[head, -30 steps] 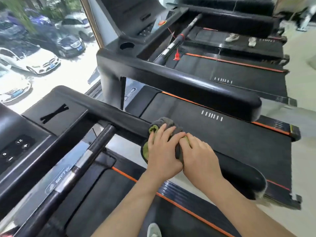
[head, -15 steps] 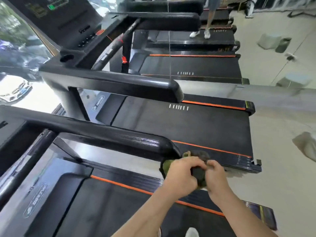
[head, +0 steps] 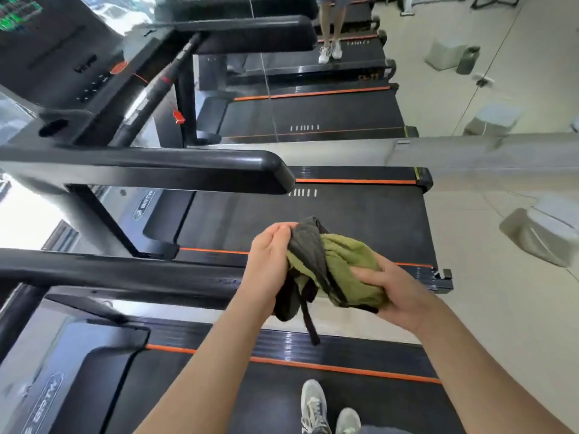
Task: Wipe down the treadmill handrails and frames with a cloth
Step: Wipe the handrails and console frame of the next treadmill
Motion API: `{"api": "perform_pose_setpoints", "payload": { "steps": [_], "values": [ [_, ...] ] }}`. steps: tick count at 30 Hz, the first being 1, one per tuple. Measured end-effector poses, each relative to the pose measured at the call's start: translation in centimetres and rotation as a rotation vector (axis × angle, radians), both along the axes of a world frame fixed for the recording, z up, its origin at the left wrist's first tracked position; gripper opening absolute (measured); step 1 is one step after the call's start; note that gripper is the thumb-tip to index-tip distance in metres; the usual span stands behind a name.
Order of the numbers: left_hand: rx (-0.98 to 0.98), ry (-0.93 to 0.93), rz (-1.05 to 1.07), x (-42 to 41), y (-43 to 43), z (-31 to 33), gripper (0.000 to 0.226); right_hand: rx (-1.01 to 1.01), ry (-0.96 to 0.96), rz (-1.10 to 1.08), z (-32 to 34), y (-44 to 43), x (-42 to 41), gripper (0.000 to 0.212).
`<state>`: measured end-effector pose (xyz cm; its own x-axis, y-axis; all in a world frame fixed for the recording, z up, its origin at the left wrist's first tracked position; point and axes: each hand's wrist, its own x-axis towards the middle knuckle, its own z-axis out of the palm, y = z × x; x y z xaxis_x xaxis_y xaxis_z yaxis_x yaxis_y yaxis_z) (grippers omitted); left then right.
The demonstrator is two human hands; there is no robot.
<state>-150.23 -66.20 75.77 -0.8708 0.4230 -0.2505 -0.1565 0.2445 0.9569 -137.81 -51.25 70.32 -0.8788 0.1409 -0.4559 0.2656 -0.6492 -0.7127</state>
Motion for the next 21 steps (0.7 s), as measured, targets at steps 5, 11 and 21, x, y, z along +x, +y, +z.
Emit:
{"api": "perform_pose_setpoints", "payload": {
  "steps": [5, 11, 21],
  "values": [
    [-0.016, 0.084, -0.032, -3.7, 1.1, 1.2, 0.029, 0.300, -0.058, -0.156, 2.6, 4.3, -3.4, 0.023],
    [-0.507, 0.686, -0.105, -7.2, 4.8, -0.6, 0.021, 0.298, -0.059, -0.152, 6.8, 9.9, -7.9, 0.039],
    [0.112, -0.057, -0.221, -5.9, 16.9, 2.0, 0.097, 0.633, 0.122, 0.467, 12.1, 19.5, -18.1, 0.045]
  ]
}}
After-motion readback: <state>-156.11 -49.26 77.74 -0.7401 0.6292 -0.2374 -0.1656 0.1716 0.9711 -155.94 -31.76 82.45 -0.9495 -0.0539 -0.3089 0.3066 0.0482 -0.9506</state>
